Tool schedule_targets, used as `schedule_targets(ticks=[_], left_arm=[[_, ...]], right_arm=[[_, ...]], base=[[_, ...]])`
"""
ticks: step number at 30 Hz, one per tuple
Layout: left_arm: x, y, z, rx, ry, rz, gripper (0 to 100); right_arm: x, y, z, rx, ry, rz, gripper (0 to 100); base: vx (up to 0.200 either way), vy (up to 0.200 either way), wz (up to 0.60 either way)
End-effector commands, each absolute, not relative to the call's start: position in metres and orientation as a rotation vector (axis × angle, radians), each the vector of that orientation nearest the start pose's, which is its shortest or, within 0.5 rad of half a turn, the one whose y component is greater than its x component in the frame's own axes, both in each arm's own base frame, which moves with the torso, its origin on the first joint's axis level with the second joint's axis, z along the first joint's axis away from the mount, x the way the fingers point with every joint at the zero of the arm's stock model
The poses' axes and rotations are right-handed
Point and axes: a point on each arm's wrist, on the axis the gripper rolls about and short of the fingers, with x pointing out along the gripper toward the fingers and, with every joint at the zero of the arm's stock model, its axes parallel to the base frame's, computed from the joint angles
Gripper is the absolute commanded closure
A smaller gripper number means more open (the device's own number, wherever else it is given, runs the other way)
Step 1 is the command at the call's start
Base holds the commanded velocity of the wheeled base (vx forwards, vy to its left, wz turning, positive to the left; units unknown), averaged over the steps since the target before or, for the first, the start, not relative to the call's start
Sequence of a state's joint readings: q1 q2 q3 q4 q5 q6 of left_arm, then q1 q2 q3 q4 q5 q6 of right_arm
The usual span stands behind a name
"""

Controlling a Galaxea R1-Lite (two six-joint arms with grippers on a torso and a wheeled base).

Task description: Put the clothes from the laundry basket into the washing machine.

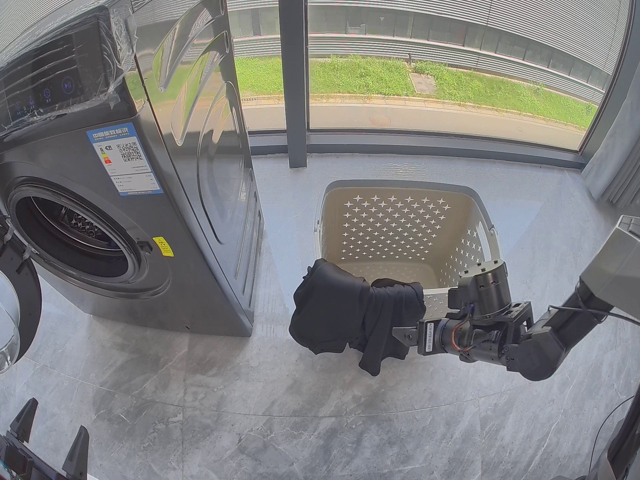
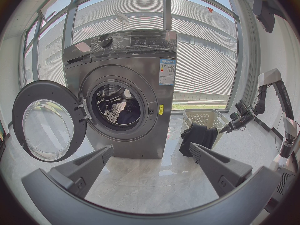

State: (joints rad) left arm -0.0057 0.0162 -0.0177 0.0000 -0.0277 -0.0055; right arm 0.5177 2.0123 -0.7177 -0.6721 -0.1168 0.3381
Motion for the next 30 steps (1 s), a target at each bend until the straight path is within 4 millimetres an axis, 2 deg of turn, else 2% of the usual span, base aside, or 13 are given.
schedule_targets(ticks=[1, 9, 10, 22, 29, 30], left_arm=[[-0.023, 0.0, 0.076, -0.006, 0.002, -0.034, 0], [-0.023, 0.0, 0.076, -0.005, 0.002, -0.034, 0], [-0.023, 0.0, 0.076, -0.005, 0.002, -0.034, 0], [-0.023, 0.0, 0.076, -0.006, 0.002, -0.034, 0], [-0.023, 0.0, 0.076, -0.006, 0.002, -0.034, 0], [-0.023, 0.0, 0.076, -0.006, 0.002, -0.032, 0]], right_arm=[[0.304, 0.172, 0.045, 0.128, 0.681, 0.271, 0], [0.32, 0.184, 0.025, 0.138, 0.7, 0.253, 0], [0.327, 0.187, 0.021, 0.136, 0.687, 0.24, 0], [0.359, 0.195, 0.011, 0.164, 0.614, 0.229, 0], [0.363, 0.197, 0.01, 0.176, 0.597, 0.23, 0], [0.363, 0.197, 0.01, 0.175, 0.595, 0.23, 100]], base=[[0.0, 0.0, 0.0], [0.0, 0.0, 0.0], [0.0, 0.0, 0.0], [0.0, 0.0, 0.0], [0.0, 0.0, 0.0], [0.0, 0.0, 0.0]])
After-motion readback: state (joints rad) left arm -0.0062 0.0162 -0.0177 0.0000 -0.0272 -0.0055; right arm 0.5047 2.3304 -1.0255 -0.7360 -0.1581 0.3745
